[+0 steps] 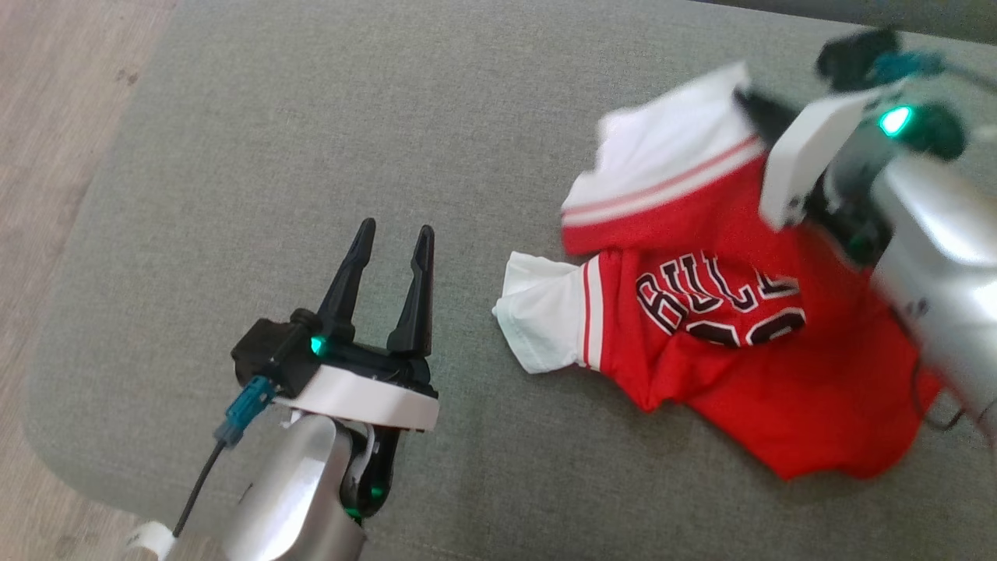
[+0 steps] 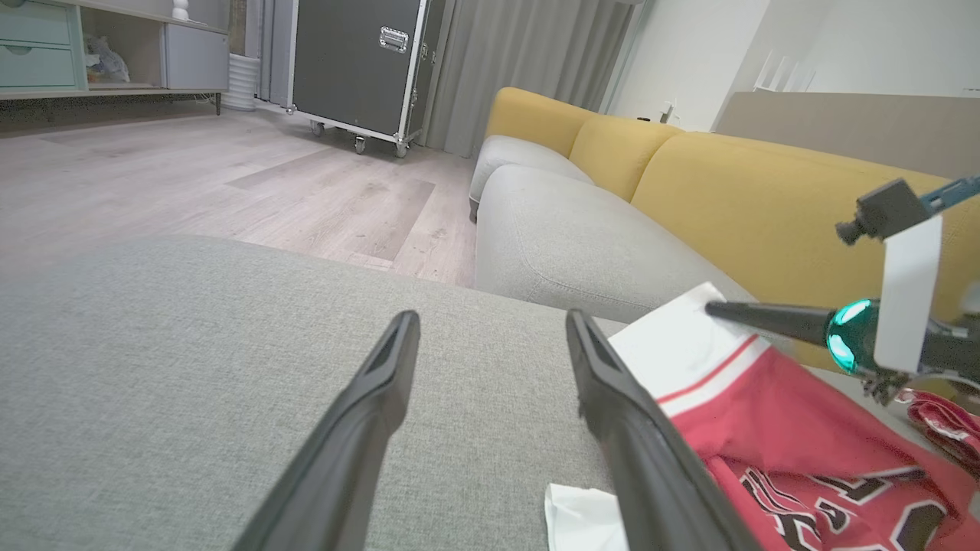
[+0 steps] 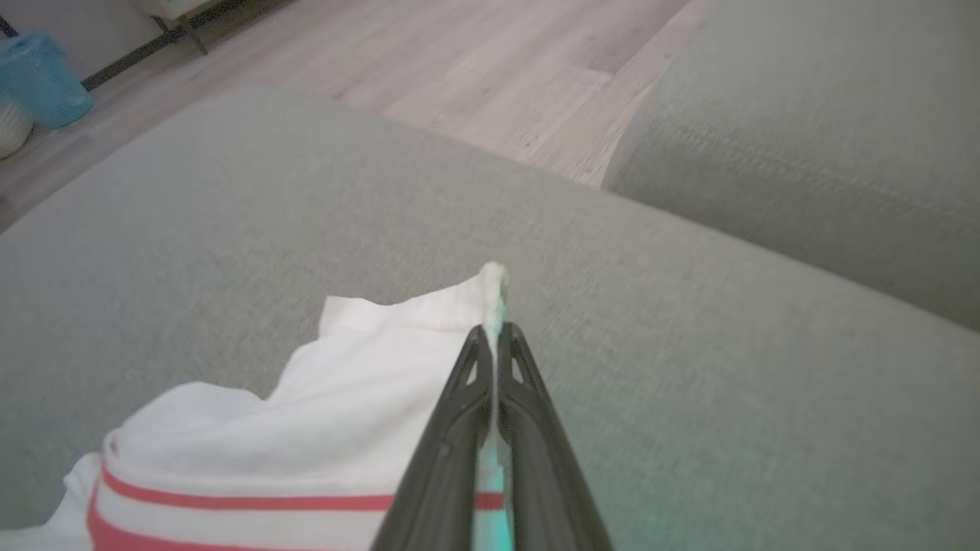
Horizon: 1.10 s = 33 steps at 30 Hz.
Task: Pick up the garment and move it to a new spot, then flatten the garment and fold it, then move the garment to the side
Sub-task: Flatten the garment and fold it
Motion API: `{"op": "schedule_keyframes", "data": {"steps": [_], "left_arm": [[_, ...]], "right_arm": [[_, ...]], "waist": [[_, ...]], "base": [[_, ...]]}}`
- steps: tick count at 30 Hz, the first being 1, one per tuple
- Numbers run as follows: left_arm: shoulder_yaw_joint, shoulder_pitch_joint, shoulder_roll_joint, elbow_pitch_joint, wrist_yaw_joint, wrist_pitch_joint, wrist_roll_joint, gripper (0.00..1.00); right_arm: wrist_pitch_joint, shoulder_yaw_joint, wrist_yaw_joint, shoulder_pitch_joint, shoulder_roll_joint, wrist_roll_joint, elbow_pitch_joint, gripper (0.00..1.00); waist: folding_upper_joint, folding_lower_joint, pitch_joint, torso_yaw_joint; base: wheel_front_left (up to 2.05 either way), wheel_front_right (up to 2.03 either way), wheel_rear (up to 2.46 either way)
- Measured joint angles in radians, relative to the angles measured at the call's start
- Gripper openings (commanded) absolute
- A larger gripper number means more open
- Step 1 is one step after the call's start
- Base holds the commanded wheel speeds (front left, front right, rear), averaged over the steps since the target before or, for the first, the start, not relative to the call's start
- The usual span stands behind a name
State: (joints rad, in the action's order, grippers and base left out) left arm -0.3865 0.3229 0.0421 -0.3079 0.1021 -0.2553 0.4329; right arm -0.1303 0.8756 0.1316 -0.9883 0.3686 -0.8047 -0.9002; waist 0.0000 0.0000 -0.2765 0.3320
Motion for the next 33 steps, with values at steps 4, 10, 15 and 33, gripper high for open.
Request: {"op": "schedule_keyframes", "data": {"steps": [4,10,15,33], "left_arm": [[-0.005,0.000,0.000,0.002,0.000,0.000,0.008,1.00],[-0.038,0.002,-0.001,0.009,0.000,0.000,0.036,1.00],[-0.052,0.017,-0.001,0.009,-0.003,0.000,0.052,1.00],[0.002,0.026,-0.001,0.024,-0.014,0.000,0.029,1.00]], "right_arm": [[0.069,0.003,0.000,-0.082,0.018,0.032,-0.062,0.00],[0.219,-0.011,0.000,-0.275,0.056,0.141,-0.212,0.00],[0.320,-0.016,0.000,-0.431,0.063,0.244,-0.327,0.00],[0.379,-0.199,0.000,-0.354,-0.007,0.401,-0.410,1.00]], "waist": [[0.0000,0.0000,-0.001,0.009],[0.0000,0.0001,-0.028,0.060],[0.0000,0.0001,-0.047,0.113],[0.0000,0.0001,-0.035,0.052]], "base": [[0.00,0.00,0.00],[0.00,0.00,0.00],[0.00,0.00,0.00],[0.00,0.00,0.00]]}}
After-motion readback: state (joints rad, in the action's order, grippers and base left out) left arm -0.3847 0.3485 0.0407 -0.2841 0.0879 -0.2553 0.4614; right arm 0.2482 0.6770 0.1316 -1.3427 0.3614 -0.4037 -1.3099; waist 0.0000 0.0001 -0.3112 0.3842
